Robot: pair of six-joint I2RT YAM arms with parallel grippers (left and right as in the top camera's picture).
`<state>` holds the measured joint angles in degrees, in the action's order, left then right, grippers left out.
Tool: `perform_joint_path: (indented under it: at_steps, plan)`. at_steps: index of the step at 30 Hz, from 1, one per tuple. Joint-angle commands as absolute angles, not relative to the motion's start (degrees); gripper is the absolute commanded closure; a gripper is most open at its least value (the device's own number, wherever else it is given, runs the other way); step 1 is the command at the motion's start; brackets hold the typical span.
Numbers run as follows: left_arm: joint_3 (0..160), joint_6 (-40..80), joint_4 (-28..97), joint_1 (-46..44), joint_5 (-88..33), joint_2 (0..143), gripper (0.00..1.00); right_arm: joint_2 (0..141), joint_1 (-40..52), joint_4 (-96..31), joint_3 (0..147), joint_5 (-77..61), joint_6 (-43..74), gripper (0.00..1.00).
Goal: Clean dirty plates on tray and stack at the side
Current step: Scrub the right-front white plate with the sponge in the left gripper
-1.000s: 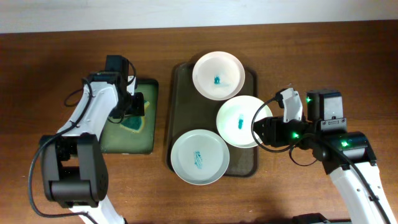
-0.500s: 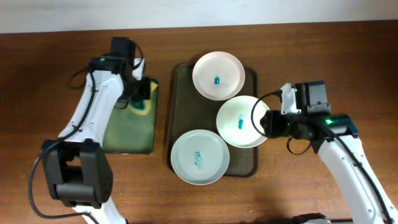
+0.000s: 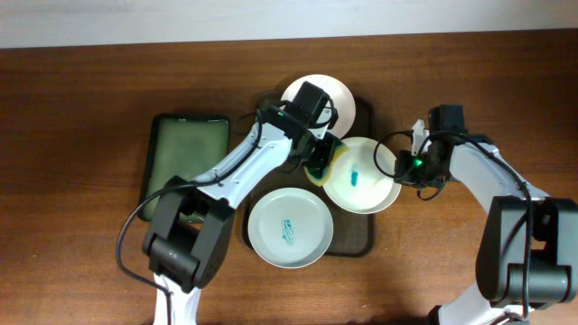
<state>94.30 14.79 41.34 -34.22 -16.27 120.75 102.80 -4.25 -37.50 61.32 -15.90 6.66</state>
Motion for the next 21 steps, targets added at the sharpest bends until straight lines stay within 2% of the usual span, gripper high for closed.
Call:
perform_joint_path:
  at_steps: [1, 3, 10, 11, 15, 16, 21]
  plan:
    - [95.5, 17.3, 37.9, -39.5, -21.4, 123.4, 1.00, 103.2, -3.4, -38.6, 61.1, -17.4, 6.4, 0.96]
    - [95.5, 17.4, 38.0, -41.0, -19.1, 124.6, 1.00, 102.5, -3.4, -40.2, 61.1, -17.6, 6.5, 0.96]
    - [95.8, 22.9, 37.9, -41.4, -21.8, 127.2, 1.00, 101.8, -3.3, -42.0, 61.1, -20.8, 8.0, 0.96]
    - [95.8, 22.9, 37.9, -41.4, -19.6, 128.4, 1.00, 101.8, -3.3, -42.0, 61.1, -20.8, 8.0, 0.96]
    - [96.7, 22.9, 43.7, -41.3, 12.9, 130.5, 1.00, 101.8, -3.3, -42.0, 61.1, -20.8, 8.0, 0.96]
    - [96.7, 22.9, 44.7, -40.9, 16.7, 130.5, 1.00, 101.8, -3.3, -42.0, 61.1, -20.8, 8.0, 0.96]
    - [98.1, 22.9, 45.9, -38.2, 14.4, 130.5, 1.00, 101.8, -3.3, -42.0, 61.1, -20.8, 8.0, 0.96]
